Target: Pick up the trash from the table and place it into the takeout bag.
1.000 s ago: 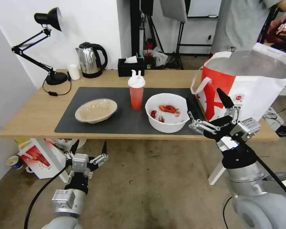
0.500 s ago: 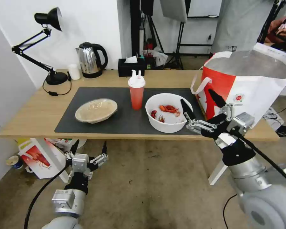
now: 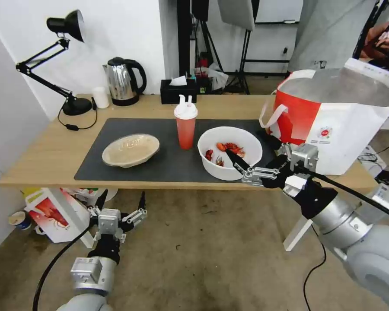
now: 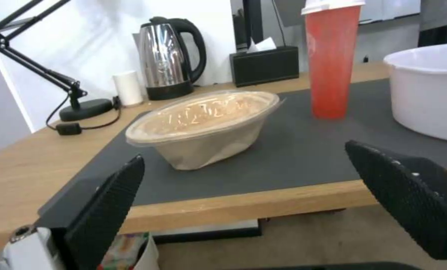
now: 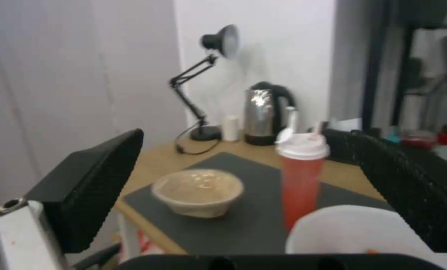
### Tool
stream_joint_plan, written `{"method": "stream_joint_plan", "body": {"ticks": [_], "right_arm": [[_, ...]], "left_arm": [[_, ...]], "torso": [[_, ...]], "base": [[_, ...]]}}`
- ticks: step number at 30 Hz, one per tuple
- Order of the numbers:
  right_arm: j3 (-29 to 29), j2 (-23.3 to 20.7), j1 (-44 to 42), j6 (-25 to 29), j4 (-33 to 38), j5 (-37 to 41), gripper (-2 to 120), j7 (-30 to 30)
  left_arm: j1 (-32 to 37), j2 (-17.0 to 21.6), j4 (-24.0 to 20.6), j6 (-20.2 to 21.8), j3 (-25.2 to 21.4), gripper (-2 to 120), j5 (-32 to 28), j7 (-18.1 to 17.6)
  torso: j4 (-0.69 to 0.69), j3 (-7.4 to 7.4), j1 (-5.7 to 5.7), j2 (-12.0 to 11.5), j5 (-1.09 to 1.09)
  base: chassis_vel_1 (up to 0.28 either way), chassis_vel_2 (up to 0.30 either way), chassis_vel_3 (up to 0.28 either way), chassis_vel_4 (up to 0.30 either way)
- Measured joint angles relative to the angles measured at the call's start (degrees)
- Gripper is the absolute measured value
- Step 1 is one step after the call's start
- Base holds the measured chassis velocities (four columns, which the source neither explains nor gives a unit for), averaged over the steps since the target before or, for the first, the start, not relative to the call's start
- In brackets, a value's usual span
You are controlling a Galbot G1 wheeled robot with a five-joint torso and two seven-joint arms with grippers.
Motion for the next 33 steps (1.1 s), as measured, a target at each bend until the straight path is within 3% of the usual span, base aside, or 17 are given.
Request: {"method": "stream_joint_plan", "body": {"ticks": [19,33], "right_arm": [[-11.9,-21.1,27.6,-11.2,-4.4,28.5,100,0.3],[-14.4,-22.9,32.1,-12.3,-5.5,30.6,100,-0.3]], "left_arm": [[0.0,0.0,0.0,0.0,0.0,100,0.0,0.0],[0.0,0.0,0.0,0.0,0.0,100,0.0,0.0]], "torso": [[-0.01,0.0,0.0,0.0,-0.01],[-0.01,0.0,0.01,0.0,-0.01]], "base": [[0.0,0.0,0.0,0.0],[0.0,0.0,0.0,0.0]]}}
